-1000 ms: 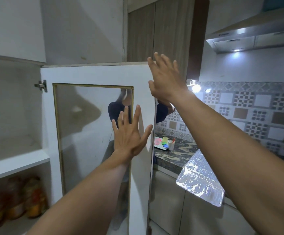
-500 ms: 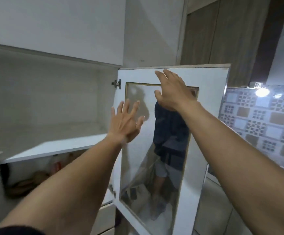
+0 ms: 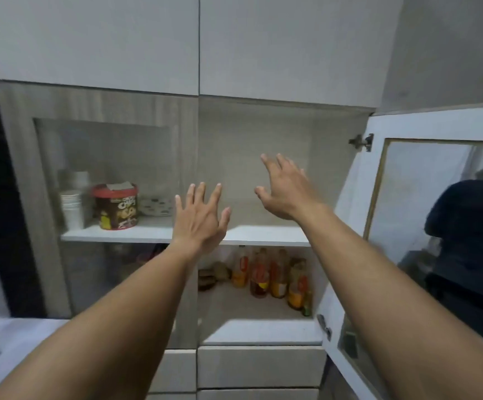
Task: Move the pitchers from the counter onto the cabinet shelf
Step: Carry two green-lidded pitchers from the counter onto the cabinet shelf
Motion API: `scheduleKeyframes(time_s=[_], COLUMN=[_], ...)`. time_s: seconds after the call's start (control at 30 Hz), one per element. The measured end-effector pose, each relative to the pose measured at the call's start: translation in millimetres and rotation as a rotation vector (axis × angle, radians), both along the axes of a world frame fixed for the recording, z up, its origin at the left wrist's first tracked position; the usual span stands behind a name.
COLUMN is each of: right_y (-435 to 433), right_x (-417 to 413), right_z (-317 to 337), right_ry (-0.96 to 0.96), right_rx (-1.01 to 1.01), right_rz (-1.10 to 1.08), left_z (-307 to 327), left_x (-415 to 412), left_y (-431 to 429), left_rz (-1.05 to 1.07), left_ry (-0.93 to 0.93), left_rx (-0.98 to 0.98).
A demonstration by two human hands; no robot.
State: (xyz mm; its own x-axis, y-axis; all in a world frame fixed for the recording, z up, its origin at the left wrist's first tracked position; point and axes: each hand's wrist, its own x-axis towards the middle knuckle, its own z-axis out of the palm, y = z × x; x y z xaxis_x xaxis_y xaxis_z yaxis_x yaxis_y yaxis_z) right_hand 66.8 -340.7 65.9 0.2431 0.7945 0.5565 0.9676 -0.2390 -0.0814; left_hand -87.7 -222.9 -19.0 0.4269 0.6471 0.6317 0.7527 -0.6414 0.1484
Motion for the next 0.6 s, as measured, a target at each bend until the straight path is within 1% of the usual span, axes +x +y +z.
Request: scheduleKeyframes(time_s=[0.17, 0.3, 0.47, 0.6], right_y=[75.5, 148.5, 232.0, 294.3], right_x=[-63.4, -116.4, -178.1, -218.5], right_z=[-31.2, -58.4, -94.5, -120.4], right_ry=[0.032, 0.069, 0.091, 0.093], right_rx=[-0.062, -0.108, -0.167, -0.187], right_rz=[0.153, 0.315, 0.500, 0.651], left_z=[-24.8, -50.5, -95.4, -117.1], left_x=[-79.7, -140.2, -201.0, -241.1], left_y=[43.2, 76.3, 112.9, 142.8], left_rz=[0.172, 0.323, 0.517, 0.660], left_ry=[-0.014, -0.061, -0.093, -0.132], left_rx=[-0.032, -0.105, -0.181, -0.240])
